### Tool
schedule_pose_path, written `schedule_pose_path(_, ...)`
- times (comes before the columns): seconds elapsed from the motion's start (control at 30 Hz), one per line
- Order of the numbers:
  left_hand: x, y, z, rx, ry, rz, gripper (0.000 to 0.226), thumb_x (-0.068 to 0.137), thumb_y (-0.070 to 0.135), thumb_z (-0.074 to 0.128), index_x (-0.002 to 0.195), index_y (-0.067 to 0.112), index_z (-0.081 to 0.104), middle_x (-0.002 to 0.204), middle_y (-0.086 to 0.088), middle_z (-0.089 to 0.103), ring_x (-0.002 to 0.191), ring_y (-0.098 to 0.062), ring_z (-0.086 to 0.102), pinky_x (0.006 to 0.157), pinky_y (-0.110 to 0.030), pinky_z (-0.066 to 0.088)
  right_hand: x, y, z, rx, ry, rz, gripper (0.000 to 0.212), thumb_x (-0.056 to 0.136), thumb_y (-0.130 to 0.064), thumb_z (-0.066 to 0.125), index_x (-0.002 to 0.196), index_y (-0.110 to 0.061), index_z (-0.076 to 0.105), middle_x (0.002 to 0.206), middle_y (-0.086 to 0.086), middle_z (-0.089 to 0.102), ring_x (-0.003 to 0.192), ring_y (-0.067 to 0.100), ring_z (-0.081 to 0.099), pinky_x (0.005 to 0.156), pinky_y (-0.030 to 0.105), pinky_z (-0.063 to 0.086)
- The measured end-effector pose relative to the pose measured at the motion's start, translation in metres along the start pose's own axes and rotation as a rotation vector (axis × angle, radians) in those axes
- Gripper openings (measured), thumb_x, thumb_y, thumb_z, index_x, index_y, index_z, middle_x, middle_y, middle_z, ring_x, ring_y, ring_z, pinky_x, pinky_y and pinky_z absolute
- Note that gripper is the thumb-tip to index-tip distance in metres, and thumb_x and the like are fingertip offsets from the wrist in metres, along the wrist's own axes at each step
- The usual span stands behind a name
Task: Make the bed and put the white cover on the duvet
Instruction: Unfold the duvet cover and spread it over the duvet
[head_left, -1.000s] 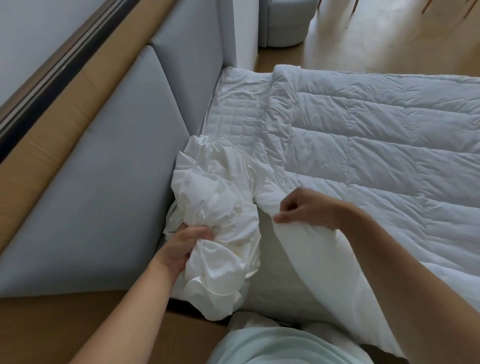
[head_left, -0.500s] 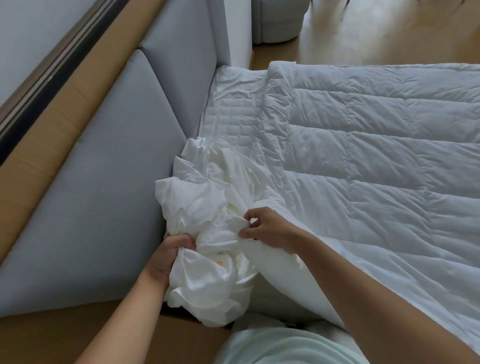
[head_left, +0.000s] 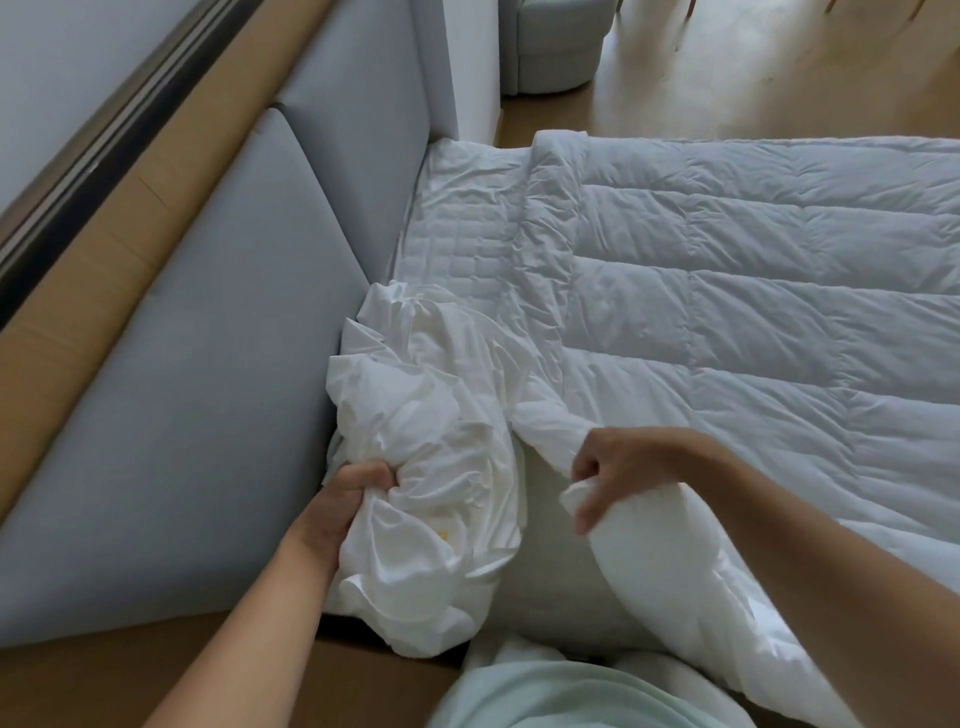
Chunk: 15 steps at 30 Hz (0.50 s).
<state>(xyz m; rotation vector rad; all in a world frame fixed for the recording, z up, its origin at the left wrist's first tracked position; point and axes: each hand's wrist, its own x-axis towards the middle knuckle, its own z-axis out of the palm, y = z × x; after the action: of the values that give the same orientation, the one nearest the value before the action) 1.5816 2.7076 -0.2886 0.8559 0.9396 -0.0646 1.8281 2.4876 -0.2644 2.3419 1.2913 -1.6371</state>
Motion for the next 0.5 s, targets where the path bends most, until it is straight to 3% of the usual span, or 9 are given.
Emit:
schedule_pose_path(0.1, 0.001, 0.001, -0.002, 0.04, -0.018, -0.004, 0.067, 0.062, 0.004, 0.062, 0.129, -0.001, 0.062, 0.13, -0.028, 0.062, 0.118, -0.053, 0.058, 0.101, -0.06, 0.046, 0.001, 0.008, -0.002, -0.139, -0.025, 0.053, 0.037, 0.067, -0.058, 0.081, 0.078, -0.023, 0.073, 0.069, -0.011, 0.063, 0.064, 0.013, 0.059, 0.058, 0.025, 0.045)
schedule_pose_path(0.2, 0.001, 0.001, 0.008, 0.072, -0.026, -0.036, 0.071, 0.065, 0.003, 0.062, 0.136, 0.002, 0.059, 0.131, -0.029, 0.061, 0.115, -0.051, 0.061, 0.098, -0.06, 0.05, 0.016, 0.004, -0.017, 0.01, 0.202, -0.064, 0.019, 0.086, -0.045, 0.073, 0.082, -0.026, 0.072, 0.082, -0.011, 0.061, 0.079, 0.014, 0.059, 0.066, 0.025, 0.046)
schedule_pose_path(0.27, 0.002, 0.001, 0.011, 0.079, -0.041, -0.047, 0.075, 0.063, 0.002, 0.06, 0.137, 0.0, 0.057, 0.126, -0.027, 0.063, 0.108, -0.047, 0.063, 0.091, -0.053, 0.054, 0.031, -0.004, -0.025, 0.045, 0.312, -0.144, 0.022, 0.093, -0.04, 0.067, 0.099, -0.02, 0.074, 0.1, -0.006, 0.065, 0.096, 0.017, 0.061, 0.084, 0.03, 0.049)
schedule_pose_path(0.3, 0.002, 0.002, 0.012, 0.086, -0.049, -0.05, 0.077, 0.061, 0.001, 0.06, 0.138, -0.001, 0.056, 0.125, -0.027, 0.063, 0.108, -0.046, 0.062, 0.092, -0.053, 0.052, 0.039, -0.008, -0.025, 0.054, 0.331, -0.163, 0.023, 0.096, -0.038, 0.064, 0.098, -0.018, 0.073, 0.102, -0.003, 0.067, 0.096, 0.018, 0.061, 0.088, 0.034, 0.048)
schedule_pose_path(0.4, 0.003, 0.004, 0.01, 0.111, -0.073, -0.074, 0.084, 0.054, 0.002, 0.064, 0.137, -0.005, 0.055, 0.124, -0.028, 0.06, 0.112, -0.047, 0.057, 0.1, -0.057, 0.044, 0.057, -0.016, -0.016, 0.092, 0.344, -0.192, 0.032, 0.102, -0.036, 0.054, 0.083, -0.013, 0.063, 0.088, 0.001, 0.064, 0.084, 0.018, 0.057, 0.084, 0.039, 0.046)
schedule_pose_path(0.5, 0.006, 0.006, 0.009, 0.141, -0.116, -0.104, 0.084, 0.047, 0.003, 0.065, 0.13, -0.007, 0.059, 0.118, -0.027, 0.063, 0.104, -0.046, 0.062, 0.091, -0.052, 0.052, 0.069, -0.031, -0.007, 0.198, 0.347, -0.229, 0.034, 0.103, -0.037, 0.049, 0.092, -0.009, 0.066, 0.097, 0.005, 0.067, 0.09, 0.021, 0.059, 0.087, 0.039, 0.047)
